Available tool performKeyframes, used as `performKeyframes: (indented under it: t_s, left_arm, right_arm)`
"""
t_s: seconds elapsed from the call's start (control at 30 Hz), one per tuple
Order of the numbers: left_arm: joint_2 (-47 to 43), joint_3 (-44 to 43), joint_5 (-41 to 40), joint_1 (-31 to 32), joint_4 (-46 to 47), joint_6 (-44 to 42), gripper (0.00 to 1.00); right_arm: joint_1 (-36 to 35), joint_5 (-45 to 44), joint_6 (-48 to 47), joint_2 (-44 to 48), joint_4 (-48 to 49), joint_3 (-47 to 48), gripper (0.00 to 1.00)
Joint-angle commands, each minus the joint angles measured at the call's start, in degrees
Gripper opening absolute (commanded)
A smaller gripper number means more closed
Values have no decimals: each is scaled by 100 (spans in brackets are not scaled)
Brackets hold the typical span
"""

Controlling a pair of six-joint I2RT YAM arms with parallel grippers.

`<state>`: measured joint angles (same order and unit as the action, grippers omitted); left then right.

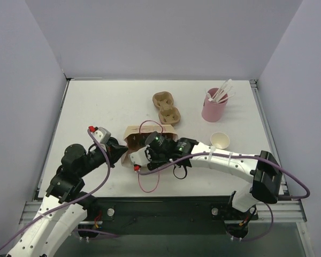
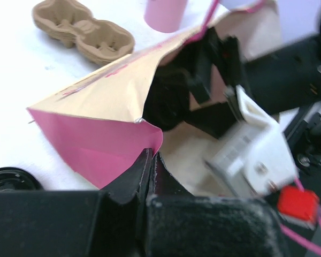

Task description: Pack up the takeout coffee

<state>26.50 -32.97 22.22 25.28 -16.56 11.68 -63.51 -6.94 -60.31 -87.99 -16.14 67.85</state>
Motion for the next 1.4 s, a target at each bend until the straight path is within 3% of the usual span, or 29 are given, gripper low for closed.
performKeyframes:
  t_s: [0.0, 0.27, 0.5, 1.1, 1.27, 1.3, 1.33, 1.37]
  left_arm:
    - [100, -271, -657, -23, 21, 194, 0]
    - [180, -149, -280, -23, 548, 361, 0]
    - [-127, 422, 116, -23, 1206, 352, 0]
    - [-418, 687, 599, -23, 1480, 203, 0]
    - [-339, 565, 250, -14, 1253, 290, 0]
    - [-321, 485, 65, -23, 1103, 413, 5]
    - [-295, 398, -372, -23, 945, 492, 28]
    - [-295, 284, -550, -23, 578, 649, 40]
  right_arm:
    - [-513, -500, 669, 220, -319, 158, 44]
    - [-901, -1090, 1250, 256, -548, 237, 43]
    - [-707, -1169, 943, 124, -504, 360, 43]
    - [118, -669, -190, 432, -715, 404, 43]
    - [233, -466, -306, 247, -706, 421, 43]
    - [225, -466, -236, 221, -689, 465, 42]
    - [216, -440, -122, 203, -689, 500, 42]
    - [207, -388, 36, 203, -680, 535, 42]
